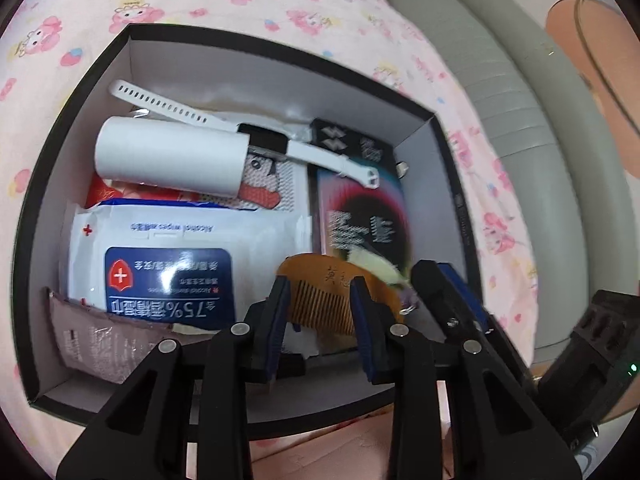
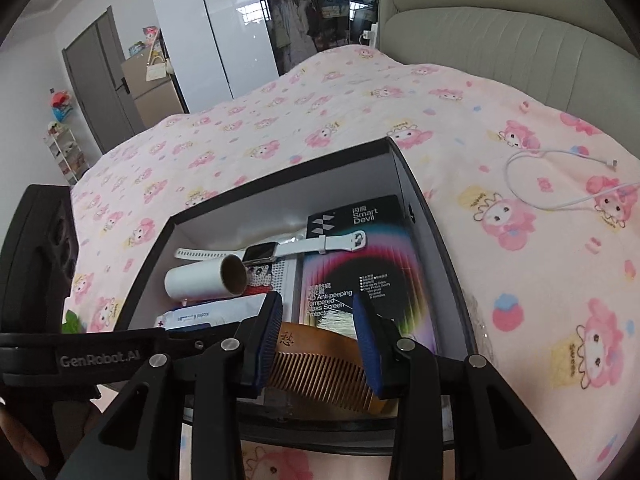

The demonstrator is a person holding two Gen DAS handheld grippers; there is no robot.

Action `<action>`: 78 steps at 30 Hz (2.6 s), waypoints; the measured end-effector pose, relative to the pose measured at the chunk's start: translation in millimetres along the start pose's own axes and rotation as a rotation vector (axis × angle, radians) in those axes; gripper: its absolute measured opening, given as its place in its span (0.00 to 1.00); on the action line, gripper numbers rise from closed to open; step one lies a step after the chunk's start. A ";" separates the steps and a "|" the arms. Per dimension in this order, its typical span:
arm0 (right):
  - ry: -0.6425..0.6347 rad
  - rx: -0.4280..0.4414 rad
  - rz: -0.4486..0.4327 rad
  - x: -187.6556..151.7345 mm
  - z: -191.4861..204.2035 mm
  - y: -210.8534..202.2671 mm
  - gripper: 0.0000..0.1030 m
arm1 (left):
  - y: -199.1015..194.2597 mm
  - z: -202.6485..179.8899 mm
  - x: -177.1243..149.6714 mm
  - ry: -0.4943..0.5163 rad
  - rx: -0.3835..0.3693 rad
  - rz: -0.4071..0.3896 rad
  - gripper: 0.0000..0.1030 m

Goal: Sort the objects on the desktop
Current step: 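Open the left tool to release the comb in the box, then move the left tool to the yellow-green corn candy packet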

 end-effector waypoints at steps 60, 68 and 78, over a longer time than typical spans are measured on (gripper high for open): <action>-0.444 0.384 0.264 -14.1 419.7 103.9 0.37 | -264.6 372.4 45.4 -0.670 0.210 -0.361 0.44; -0.434 0.366 0.264 -14.1 432.4 133.4 0.40 | -247.1 394.1 43.6 -0.787 0.183 -0.334 0.45; -0.413 0.383 0.242 -16.6 420.3 122.1 0.10 | -227.4 357.9 42.2 -0.653 0.272 -0.338 0.27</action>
Point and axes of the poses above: each gripper's, at about its wrist camera, not at the fingertips, and y roughly the way its jaws point, z to its left, x to its top, the point moved 3 cm from there along y, roughly the way its jaws point, and after that the axes turned 13 degrees about -y, right-handed, at the moved point
